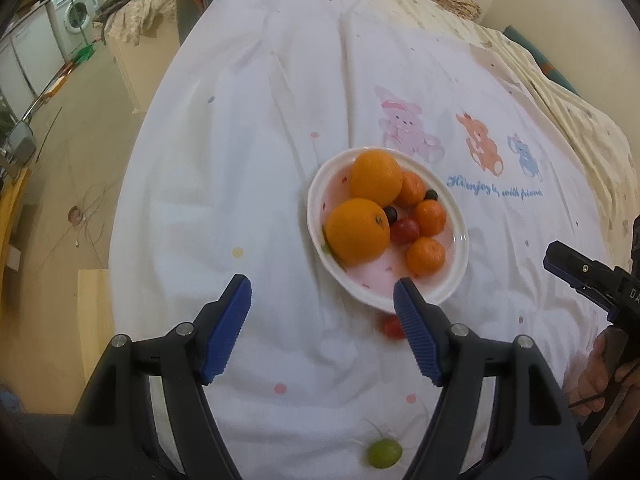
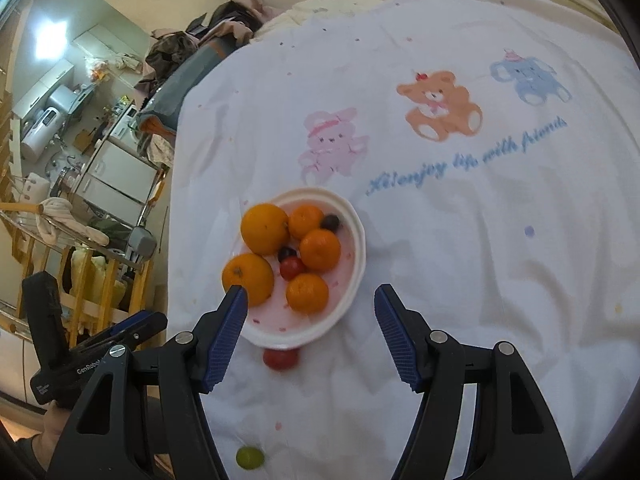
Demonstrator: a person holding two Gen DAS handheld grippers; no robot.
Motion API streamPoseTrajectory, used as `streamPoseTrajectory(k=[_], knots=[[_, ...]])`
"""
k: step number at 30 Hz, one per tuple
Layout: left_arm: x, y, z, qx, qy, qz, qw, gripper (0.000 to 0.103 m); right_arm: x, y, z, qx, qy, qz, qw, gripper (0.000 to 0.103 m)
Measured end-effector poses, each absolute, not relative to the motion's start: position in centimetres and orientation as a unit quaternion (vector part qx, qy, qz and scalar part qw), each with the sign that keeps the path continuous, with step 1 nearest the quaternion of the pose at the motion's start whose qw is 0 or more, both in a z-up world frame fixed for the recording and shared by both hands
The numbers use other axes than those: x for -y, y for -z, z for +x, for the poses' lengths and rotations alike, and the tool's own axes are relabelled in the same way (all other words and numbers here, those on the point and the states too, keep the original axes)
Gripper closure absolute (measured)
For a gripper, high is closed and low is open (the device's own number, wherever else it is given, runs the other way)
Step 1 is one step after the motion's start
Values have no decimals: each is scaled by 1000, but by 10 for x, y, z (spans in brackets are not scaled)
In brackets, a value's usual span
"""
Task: Organize fruits
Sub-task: 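Reach the left tool down to the lime on the sheet and close on it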
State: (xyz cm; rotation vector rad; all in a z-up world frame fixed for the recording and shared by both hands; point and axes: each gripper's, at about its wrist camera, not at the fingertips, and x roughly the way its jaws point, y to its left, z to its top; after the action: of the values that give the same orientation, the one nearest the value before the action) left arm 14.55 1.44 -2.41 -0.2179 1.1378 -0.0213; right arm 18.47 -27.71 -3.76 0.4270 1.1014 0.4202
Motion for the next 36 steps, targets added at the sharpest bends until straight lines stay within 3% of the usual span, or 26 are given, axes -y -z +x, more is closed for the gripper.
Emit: streamPoseTrajectory(k=[12,23,34,36], knots=[[17,33,96,-553,19,-42,832,32,281,40,152,-524,-186,221,802,34],[29,58,54,-601,8,-75,795,32,275,50,137,-559,-174,207,784,34],[76,85,34,-644,51,-29,763,33,279,44,136,-554,-174,216,785,34],[86,92,34,-650,68,-21,757,45,279,44,136,-554,-175,217,784,34]])
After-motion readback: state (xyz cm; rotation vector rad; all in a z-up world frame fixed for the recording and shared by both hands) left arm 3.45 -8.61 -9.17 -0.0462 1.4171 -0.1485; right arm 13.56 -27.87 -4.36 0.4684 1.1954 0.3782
